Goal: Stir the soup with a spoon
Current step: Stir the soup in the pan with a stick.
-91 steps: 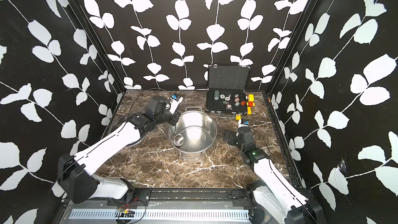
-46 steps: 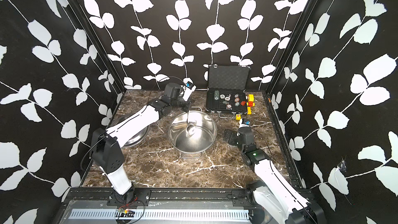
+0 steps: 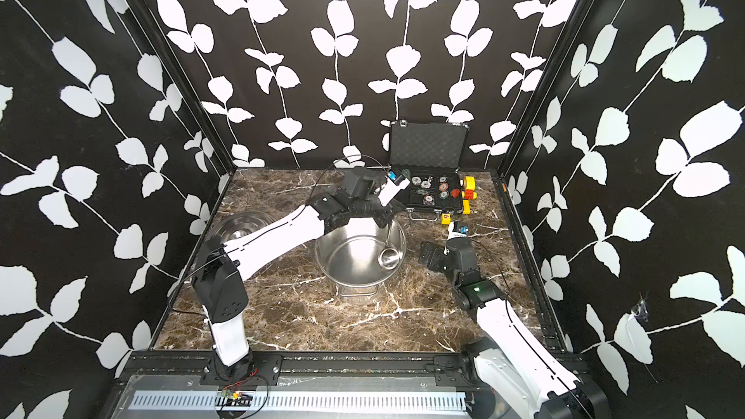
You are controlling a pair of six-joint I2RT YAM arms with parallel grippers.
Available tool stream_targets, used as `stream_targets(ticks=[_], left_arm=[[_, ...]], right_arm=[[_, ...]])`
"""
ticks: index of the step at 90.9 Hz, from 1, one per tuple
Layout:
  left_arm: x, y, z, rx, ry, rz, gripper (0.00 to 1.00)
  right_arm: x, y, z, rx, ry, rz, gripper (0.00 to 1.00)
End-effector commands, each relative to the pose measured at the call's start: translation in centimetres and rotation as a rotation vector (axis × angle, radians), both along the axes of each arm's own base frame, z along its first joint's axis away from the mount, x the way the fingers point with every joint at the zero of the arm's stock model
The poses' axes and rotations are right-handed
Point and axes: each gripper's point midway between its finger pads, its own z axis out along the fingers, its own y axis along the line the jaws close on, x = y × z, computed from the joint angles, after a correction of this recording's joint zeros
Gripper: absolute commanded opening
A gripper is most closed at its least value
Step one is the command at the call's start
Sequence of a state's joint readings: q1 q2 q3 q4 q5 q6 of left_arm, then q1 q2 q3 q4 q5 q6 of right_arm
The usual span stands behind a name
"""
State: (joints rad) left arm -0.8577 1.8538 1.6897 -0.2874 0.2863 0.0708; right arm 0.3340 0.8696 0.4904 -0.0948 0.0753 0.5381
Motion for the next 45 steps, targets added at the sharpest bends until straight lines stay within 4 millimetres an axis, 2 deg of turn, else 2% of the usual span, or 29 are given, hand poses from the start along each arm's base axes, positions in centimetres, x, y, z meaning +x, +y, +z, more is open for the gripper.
stream_targets(ticks=[1,11,19,33,45], left_arm=[[-2.4,-0.4,2.1,-0.029,-0.030,-0.072,0.00],[-5.4,-0.2,1.5,0.004,-0.029,-0.129,0.00],[-7.4,0.7,0.5,0.046,-0.025,-0.149,0.00],[-8.8,4.1,-0.8,0.105,-0.017,-0.098,0.00],[-10.0,7.0,-1.1,0.136,-0.022,-0.062,0.00]], right_arm=[[-0.1,-0.1,-0.3,-0.014,-0.003,-0.002,0.99],[-0.1,-0.1,-0.3,-0.013,-0.005,-0.001,0.99],[-0.1,0.0,-0.3,-0.012,-0.005,0.002,0.99],[0.2,0.4,0.0,-0.006,-0.009,0.019,0.99],[0.5,1.0,0.6,0.007,-0.015,0.045,0.99]])
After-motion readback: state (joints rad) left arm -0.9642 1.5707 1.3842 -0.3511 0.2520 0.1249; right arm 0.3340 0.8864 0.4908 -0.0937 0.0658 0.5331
